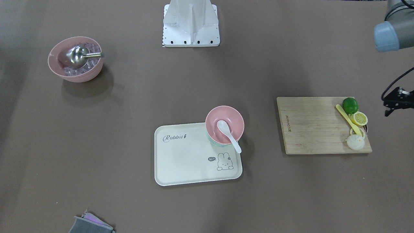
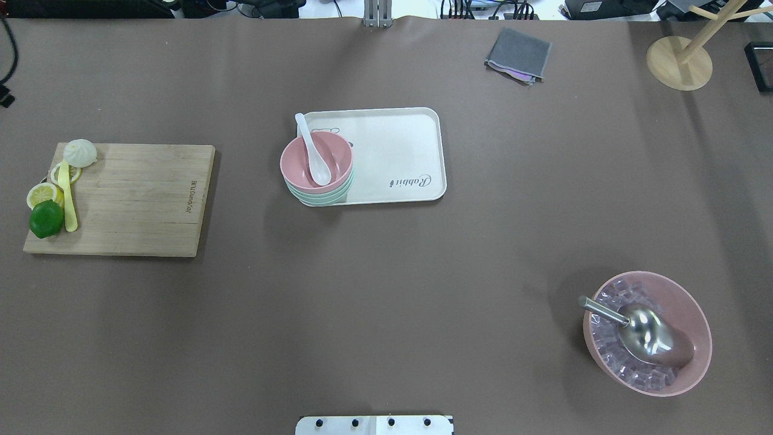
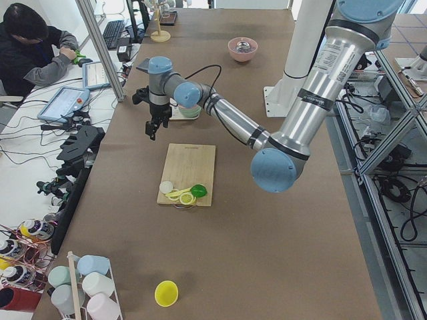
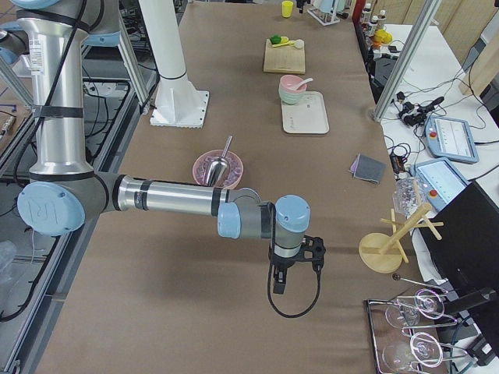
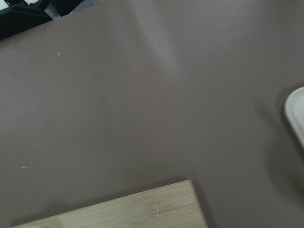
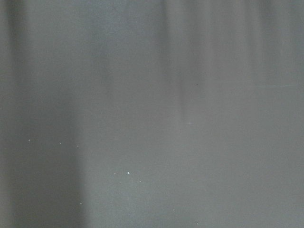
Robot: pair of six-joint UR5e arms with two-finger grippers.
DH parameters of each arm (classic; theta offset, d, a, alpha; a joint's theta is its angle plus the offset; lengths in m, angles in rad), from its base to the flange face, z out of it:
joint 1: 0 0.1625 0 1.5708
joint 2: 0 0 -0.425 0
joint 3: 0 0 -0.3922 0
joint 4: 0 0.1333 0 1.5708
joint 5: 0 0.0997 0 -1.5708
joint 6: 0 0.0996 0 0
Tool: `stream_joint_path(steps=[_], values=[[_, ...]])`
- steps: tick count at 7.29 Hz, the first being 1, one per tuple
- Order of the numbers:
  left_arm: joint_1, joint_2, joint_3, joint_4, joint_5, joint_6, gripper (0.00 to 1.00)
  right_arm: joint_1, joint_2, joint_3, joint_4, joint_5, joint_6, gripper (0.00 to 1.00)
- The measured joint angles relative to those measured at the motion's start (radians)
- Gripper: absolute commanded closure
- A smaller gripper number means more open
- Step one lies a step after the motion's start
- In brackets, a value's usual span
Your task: Stack pink bowl on green and place spoon
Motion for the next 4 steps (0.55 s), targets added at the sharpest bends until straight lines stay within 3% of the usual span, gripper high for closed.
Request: stream_joint_path(steps=[2, 4], values=[[-0.117, 0.108, 0.042, -0.009, -0.101, 0.194, 0.02, 0.0, 0.001, 0.0, 0.0, 0.0, 0.0, 0.0], [-0.146, 0.174, 0.101, -0.019, -0.131, 0.229, 0.02, 0.001, 0.002, 0.001, 0.0, 0.0, 0.0, 0.0]])
